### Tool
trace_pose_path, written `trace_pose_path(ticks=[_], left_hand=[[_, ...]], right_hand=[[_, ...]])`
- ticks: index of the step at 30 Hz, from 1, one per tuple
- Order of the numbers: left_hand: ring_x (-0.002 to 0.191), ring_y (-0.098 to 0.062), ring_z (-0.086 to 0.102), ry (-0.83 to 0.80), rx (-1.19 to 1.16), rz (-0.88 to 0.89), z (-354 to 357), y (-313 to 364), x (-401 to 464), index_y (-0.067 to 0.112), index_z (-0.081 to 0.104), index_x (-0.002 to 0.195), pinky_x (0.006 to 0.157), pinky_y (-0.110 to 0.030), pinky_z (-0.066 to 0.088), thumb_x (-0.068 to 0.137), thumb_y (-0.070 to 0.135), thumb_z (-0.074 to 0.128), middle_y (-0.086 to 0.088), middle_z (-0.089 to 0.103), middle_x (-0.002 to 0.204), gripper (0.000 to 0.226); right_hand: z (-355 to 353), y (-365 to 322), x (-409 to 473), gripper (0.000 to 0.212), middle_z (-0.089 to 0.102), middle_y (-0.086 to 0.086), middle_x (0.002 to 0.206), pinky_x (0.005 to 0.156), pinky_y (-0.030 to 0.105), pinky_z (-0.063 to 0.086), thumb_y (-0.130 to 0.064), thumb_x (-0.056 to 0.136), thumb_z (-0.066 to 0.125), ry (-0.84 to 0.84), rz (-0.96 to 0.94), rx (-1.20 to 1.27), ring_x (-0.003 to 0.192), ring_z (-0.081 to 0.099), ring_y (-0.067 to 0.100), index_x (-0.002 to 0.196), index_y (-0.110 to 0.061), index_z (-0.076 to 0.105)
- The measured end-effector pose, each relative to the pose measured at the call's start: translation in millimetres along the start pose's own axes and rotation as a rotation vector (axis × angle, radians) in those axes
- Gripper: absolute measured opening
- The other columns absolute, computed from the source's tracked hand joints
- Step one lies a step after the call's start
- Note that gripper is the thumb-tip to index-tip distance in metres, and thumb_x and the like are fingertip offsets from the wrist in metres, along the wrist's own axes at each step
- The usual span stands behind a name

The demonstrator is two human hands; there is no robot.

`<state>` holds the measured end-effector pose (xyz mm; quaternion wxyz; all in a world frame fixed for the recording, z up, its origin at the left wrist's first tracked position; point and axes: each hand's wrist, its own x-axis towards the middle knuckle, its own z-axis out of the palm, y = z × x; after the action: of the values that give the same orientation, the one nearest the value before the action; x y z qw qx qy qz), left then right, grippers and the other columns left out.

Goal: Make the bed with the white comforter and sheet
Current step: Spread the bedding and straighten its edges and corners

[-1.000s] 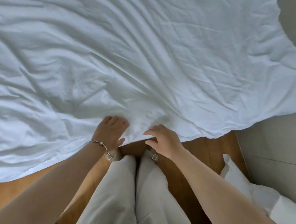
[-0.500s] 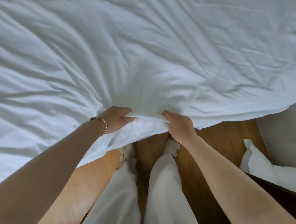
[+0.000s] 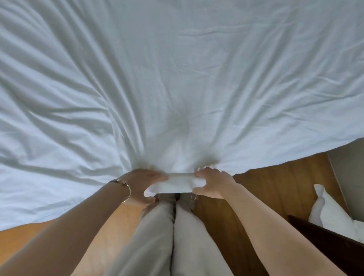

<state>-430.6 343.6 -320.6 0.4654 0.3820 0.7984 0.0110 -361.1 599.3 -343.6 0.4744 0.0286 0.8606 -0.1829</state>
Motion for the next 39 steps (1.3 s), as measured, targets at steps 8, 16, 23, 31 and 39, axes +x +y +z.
trace_pose_path(ticks=[8, 16, 23, 31, 39], left_hand=[[0.148, -0.010, -0.008, 0.185, 0.119, -0.178, 37, -106, -73, 0.029, -0.012, 0.151, 0.118, -0.026, -0.003, 0.094, 0.032, 0.050, 0.010, -0.015, 0.159, 0.084], [0.146, -0.019, -0.021, 0.157, 0.360, -0.314, 64, -225, -133, 0.038, -0.038, 0.135, 0.115, -0.055, -0.006, 0.086, 0.045, 0.057, 0.005, -0.034, 0.153, 0.107], [0.148, -0.020, -0.013, 0.347, 0.146, -0.282, 105, -255, -149, 0.039, 0.035, 0.140, 0.111, -0.062, -0.007, 0.089, 0.050, 0.057, 0.005, -0.008, 0.162, 0.056], [0.102, -0.018, 0.064, 0.701, -0.105, -0.052, 98, -273, -160, 0.027, 0.049, 0.096, 0.113, -0.025, 0.021, 0.087, -0.004, 0.058, 0.006, 0.069, 0.093, 0.033], [0.082, -0.016, 0.066, 0.293, -0.024, -0.196, 94, -314, -257, 0.031, 0.040, 0.116, 0.065, -0.025, 0.039, 0.098, 0.052, 0.030, 0.025, 0.060, 0.076, 0.030]], right_hand=[[22, -143, 11, 0.044, 0.049, -0.003, 0.132, 0.096, 0.033, 0.041, -0.032, 0.092, 0.055, 0.296, -0.402, 0.034, 0.122, 0.045, 0.018, 0.135, -0.023, 0.047], [67, -271, 50, 0.084, 0.008, -0.004, 0.162, 0.116, 0.040, 0.022, -0.035, 0.089, 0.062, 0.262, -0.294, -0.098, 0.148, 0.010, 0.024, 0.155, -0.025, 0.011], [76, -316, 84, 0.068, 0.027, 0.007, 0.152, 0.115, 0.044, 0.016, -0.022, 0.092, 0.061, 0.452, -0.002, -0.437, 0.140, 0.025, 0.032, 0.148, -0.026, 0.023], [62, -316, 73, 0.013, 0.060, -0.003, 0.095, 0.079, 0.034, 0.043, -0.030, 0.100, 0.048, 0.478, -0.003, 0.026, 0.094, 0.055, 0.021, 0.100, -0.020, 0.057], [117, -425, 57, 0.018, 0.061, 0.012, 0.096, 0.073, 0.041, 0.045, -0.025, 0.104, 0.033, 0.266, -0.258, 0.222, 0.087, 0.057, 0.033, 0.114, -0.014, 0.042]])
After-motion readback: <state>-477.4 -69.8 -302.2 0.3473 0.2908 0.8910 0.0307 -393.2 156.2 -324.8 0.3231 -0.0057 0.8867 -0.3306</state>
